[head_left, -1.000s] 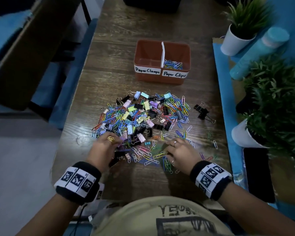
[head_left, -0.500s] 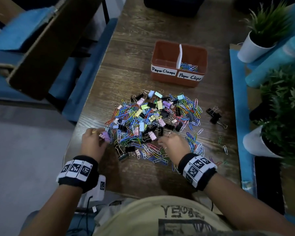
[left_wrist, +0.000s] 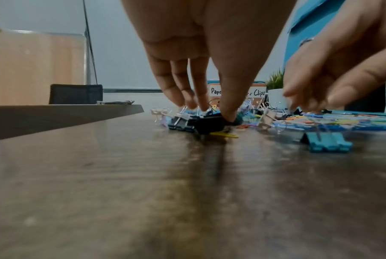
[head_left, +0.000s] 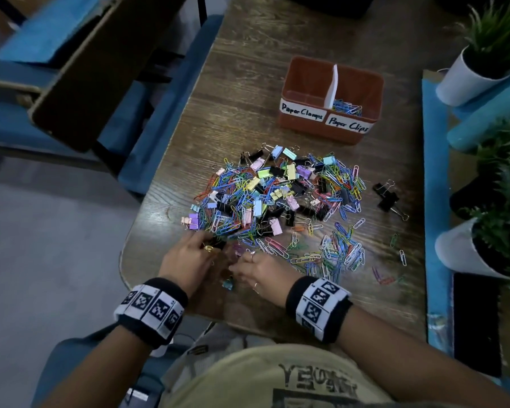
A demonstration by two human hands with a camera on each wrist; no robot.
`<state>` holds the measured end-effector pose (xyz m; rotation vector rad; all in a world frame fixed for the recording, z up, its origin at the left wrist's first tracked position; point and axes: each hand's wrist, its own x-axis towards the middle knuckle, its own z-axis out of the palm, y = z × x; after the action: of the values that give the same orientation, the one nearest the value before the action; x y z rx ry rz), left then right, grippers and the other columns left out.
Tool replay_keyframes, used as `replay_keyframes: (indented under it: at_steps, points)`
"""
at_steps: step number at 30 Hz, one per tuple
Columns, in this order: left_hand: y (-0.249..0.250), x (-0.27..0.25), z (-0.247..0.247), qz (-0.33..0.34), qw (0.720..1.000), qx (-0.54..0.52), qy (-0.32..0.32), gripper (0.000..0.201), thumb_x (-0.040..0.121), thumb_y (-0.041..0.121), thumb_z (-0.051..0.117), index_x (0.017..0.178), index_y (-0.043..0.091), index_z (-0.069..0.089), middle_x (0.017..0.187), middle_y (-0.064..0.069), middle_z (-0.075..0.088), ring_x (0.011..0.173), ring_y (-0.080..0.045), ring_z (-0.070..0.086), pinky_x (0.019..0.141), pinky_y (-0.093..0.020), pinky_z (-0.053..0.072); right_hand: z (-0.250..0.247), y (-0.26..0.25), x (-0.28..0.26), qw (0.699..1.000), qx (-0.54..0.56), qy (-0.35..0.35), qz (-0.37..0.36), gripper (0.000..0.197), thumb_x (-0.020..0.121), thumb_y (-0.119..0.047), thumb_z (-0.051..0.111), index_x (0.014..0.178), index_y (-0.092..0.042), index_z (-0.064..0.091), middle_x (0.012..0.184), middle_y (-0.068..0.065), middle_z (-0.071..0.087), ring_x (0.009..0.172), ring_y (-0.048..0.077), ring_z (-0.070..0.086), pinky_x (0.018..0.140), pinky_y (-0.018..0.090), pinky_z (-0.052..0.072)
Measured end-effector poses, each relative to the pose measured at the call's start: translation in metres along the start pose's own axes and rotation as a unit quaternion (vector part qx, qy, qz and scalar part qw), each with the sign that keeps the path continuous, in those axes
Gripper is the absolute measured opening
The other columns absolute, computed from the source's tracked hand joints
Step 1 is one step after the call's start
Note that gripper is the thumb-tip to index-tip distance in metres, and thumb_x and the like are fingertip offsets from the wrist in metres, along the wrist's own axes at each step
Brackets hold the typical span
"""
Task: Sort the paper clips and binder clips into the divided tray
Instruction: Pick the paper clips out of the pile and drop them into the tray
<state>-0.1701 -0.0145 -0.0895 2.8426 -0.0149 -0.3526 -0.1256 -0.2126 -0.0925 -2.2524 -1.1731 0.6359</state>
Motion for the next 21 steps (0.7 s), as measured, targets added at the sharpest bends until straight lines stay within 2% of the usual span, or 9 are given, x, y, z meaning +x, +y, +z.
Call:
replay_keyframes:
  at_steps: [2, 4, 6, 9, 12, 14, 15, 18, 21]
  points:
    - [0.005, -0.003, -0.007, 0.008, 1.000, -0.019, 0.007, 0.038, 0.078, 0.042, 0.046, 0.073, 0.018, 0.075, 0.100, 0.000, 0.064, 0.091, -0.016, 0.050, 0.061, -0.033, 0.058, -0.009, 0.006, -0.009, 0.997, -0.014, 0.079, 0.018, 0.029, 0.078, 0.002, 0.062, 0.103, -0.008, 0.069, 0.094, 0.011, 0.068, 0.083, 0.030, 0.064, 0.070, 0.036, 0.057]
    - [0.018, -0.006, -0.011, 0.042, 0.998, -0.042, 0.001, 0.017, 0.077, 0.033, 0.066, 0.076, 0.017, 0.074, 0.094, 0.000, 0.064, 0.083, -0.019, 0.061, 0.059, -0.030, 0.058, -0.011, 0.020, -0.020, 0.989, -0.061, 0.131, 0.020, 0.028, 0.074, 0.001, 0.068, 0.100, -0.010, 0.071, 0.098, 0.007, 0.071, 0.086, 0.027, 0.067, 0.071, 0.037, 0.059]
    - [0.034, -0.008, -0.011, 0.068, 0.997, -0.033, -0.022, 0.013, 0.070, 0.029, 0.076, 0.078, 0.018, 0.075, 0.087, 0.001, 0.064, 0.072, -0.018, 0.065, 0.052, -0.026, 0.056, -0.007, 0.032, -0.028, 0.988, -0.122, 0.099, 0.006, 0.038, 0.071, -0.007, 0.075, 0.108, -0.016, 0.068, 0.112, 0.003, 0.069, 0.098, 0.026, 0.066, 0.078, 0.039, 0.058]
    - [0.042, -0.010, 0.003, 0.072, 0.996, -0.005, -0.042, 0.036, 0.064, 0.035, 0.081, 0.095, 0.020, 0.072, 0.091, -0.003, 0.064, 0.072, -0.020, 0.066, 0.052, -0.029, 0.058, -0.005, 0.036, -0.034, 0.985, -0.174, 0.009, 0.003, 0.050, 0.065, -0.023, 0.080, 0.113, -0.022, 0.066, 0.121, -0.004, 0.065, 0.108, 0.022, 0.064, 0.080, 0.039, 0.056]
    - [0.036, -0.013, 0.015, 0.056, 0.995, 0.015, -0.080, 0.031, 0.062, 0.032, 0.083, 0.089, 0.021, 0.074, 0.096, -0.003, 0.064, 0.078, -0.022, 0.066, 0.050, -0.033, 0.057, -0.013, 0.037, -0.039, 0.973, -0.225, 0.030, 0.041, 0.019, 0.074, -0.033, 0.065, 0.090, -0.026, 0.073, 0.093, -0.009, 0.073, 0.086, 0.017, 0.068, 0.072, 0.028, 0.054]
    - [0.026, -0.015, 0.017, 0.029, 0.996, 0.009, -0.079, 0.020, 0.070, 0.030, 0.077, 0.082, 0.014, 0.073, 0.101, -0.003, 0.064, 0.085, -0.024, 0.065, 0.057, -0.035, 0.058, -0.018, 0.038, -0.043, 0.974, -0.217, 0.035, 0.060, 0.032, 0.082, -0.036, 0.043, 0.074, -0.026, 0.072, 0.074, -0.010, 0.070, 0.075, 0.017, 0.065, 0.067, 0.028, 0.054]
    - [0.024, -0.016, 0.014, 0.011, 0.997, -0.003, -0.079, 0.019, 0.074, 0.030, 0.071, 0.080, 0.013, 0.072, 0.098, -0.003, 0.063, 0.085, -0.022, 0.063, 0.059, -0.034, 0.058, -0.020, 0.038, -0.041, 0.974, -0.212, 0.041, 0.062, 0.032, 0.082, -0.034, 0.042, 0.072, -0.024, 0.071, 0.072, -0.009, 0.069, 0.073, 0.017, 0.063, 0.065, 0.029, 0.055]
    - [0.023, -0.019, 0.001, -0.041, 0.998, -0.032, -0.037, 0.024, 0.083, 0.030, 0.050, 0.086, 0.014, 0.069, 0.095, 0.002, 0.060, 0.088, -0.013, 0.057, 0.062, -0.026, 0.055, -0.021, 0.028, -0.026, 0.978, -0.197, 0.053, 0.044, 0.008, 0.073, -0.022, 0.071, 0.081, -0.020, 0.072, 0.078, -0.004, 0.068, 0.074, 0.019, 0.063, 0.065, 0.031, 0.056]
    - [0.019, -0.018, -0.002, -0.059, 0.996, -0.033, -0.064, 0.025, 0.094, 0.024, 0.049, 0.113, 0.011, 0.060, 0.123, -0.001, 0.052, 0.112, -0.018, 0.052, 0.090, -0.027, 0.040, -0.018, 0.005, 0.002, 0.974, -0.219, 0.021, 0.046, 0.038, 0.077, -0.023, 0.070, 0.114, -0.018, 0.064, 0.097, 0.004, 0.063, 0.088, 0.024, 0.060, 0.073, 0.032, 0.050]
